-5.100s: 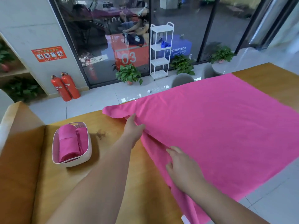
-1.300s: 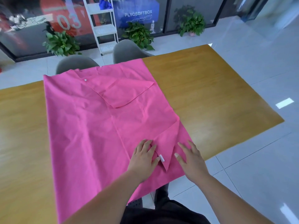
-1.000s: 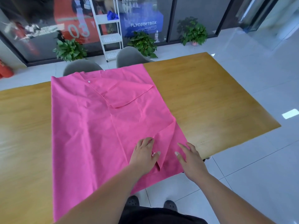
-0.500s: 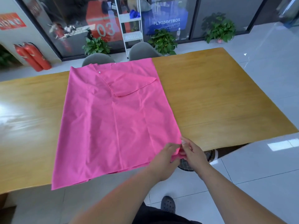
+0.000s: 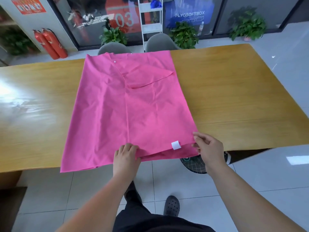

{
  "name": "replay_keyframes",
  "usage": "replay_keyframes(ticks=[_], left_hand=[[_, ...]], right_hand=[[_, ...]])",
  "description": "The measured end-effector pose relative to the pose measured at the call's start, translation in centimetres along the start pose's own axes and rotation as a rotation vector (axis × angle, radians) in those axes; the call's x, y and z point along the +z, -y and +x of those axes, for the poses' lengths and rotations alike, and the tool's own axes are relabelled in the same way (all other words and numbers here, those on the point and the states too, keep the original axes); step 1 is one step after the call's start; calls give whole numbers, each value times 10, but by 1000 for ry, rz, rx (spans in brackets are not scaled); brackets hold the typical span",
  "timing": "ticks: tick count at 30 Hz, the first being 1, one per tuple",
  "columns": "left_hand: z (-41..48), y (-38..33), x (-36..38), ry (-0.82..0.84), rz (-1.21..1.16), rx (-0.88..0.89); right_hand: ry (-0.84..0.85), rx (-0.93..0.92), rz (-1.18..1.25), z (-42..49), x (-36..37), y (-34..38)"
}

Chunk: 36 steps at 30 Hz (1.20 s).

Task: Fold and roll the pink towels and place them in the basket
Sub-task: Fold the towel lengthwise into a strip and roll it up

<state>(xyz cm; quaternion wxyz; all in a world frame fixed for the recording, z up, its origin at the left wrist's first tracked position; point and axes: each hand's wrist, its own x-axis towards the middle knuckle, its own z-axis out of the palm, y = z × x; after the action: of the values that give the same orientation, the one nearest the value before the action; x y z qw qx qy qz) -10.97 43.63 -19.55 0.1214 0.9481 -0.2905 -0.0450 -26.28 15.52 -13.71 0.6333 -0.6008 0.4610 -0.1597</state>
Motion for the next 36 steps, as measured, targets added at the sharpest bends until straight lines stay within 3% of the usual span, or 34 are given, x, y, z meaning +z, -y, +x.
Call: replay_keyframes(ticks=[4, 8, 12, 18, 20, 24, 26, 29, 36], left_hand=[[0, 15, -11, -115, 25, -17], [-4, 20, -22, -242, -29, -26], [-22, 30, -6, -146, 24, -30], [-49, 12, 9, -108, -73, -347], [-56, 2, 9, -92, -243, -538], [-46, -22, 5, -63, -929, -1151], [-36, -31, 0, -109, -1223, -1305], [-27, -33, -8, -182, -1386, -1332], [-44, -12, 2, -162, -1324, -1213]], right_hand=[[-2, 135, -178, 6, -8, -18], [-31, -13, 19, 1, -2, -9], [-87, 90, -174, -4, -5, -36], [-141, 127, -338, 0, -13, -60], [-158, 139, -347, 0, -13, -64], [-165, 265, -97, 2, -12, -66], [-170, 304, -6, 3, -11, -64], [-186, 295, 84, 3, -13, -63], [-198, 295, 176, -7, -14, -73]])
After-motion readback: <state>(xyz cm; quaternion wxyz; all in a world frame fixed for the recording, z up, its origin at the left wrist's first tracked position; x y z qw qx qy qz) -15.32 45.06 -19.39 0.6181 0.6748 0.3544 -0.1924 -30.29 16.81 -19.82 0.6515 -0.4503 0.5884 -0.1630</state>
